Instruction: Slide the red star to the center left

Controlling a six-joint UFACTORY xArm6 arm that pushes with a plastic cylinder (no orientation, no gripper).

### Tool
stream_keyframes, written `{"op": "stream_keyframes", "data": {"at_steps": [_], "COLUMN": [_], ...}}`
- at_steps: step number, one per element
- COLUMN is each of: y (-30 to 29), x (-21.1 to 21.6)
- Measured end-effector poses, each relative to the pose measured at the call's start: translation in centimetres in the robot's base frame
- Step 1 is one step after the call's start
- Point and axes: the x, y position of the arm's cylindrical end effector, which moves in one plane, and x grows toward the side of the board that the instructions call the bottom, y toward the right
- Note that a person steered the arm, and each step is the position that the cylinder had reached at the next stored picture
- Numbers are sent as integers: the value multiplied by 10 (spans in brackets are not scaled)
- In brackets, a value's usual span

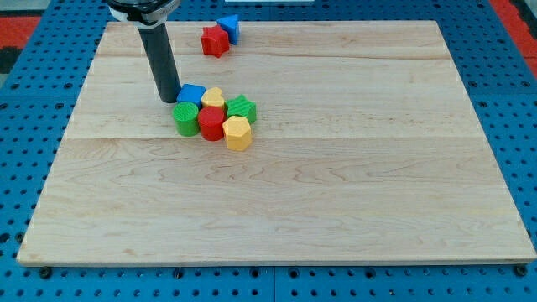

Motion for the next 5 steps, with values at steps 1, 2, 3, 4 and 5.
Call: {"op": "stream_keyframes", "data": {"at_steps": [1, 2, 3, 4, 5], "y": [0, 0, -20, -69, -49], "x": [2, -11, -52, -87, -131]}}
